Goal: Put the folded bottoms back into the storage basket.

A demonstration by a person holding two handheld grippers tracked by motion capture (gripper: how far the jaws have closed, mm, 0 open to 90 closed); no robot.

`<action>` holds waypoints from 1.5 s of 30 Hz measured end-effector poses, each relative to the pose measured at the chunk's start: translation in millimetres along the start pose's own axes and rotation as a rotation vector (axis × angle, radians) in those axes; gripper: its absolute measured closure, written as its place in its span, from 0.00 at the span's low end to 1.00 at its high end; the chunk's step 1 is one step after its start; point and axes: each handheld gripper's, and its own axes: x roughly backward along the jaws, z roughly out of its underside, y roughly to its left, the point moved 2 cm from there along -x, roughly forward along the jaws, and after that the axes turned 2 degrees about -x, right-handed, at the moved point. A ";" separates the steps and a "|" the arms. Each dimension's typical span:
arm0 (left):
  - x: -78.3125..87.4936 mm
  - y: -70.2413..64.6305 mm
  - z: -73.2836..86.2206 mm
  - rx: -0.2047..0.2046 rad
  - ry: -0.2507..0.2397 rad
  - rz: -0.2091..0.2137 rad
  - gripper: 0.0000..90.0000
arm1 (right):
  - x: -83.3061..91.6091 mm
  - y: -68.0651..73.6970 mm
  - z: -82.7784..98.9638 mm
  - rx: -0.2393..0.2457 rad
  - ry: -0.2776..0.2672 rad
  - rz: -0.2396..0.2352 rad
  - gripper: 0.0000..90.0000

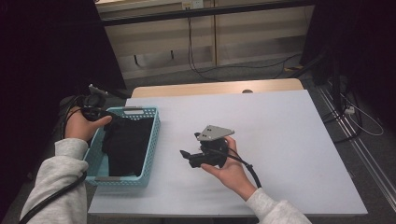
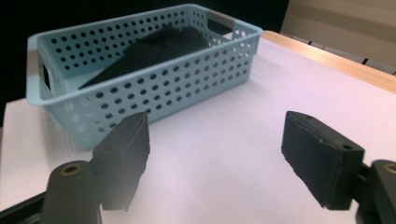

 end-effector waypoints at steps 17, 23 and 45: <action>-23.9 -5.6 16.0 -0.056 0.008 0.033 0.42 | 30.5 -41.3 48.4 -0.026 0.090 0.057 0.24; -32.5 -3.5 27.8 -0.053 0.039 0.046 0.66 | 45.3 -50.8 63.3 -0.053 0.083 0.090 0.24; -71.4 16.5 68.4 0.017 0.195 0.071 1.00 | 68.5 -60.5 76.9 -0.067 0.079 0.135 0.23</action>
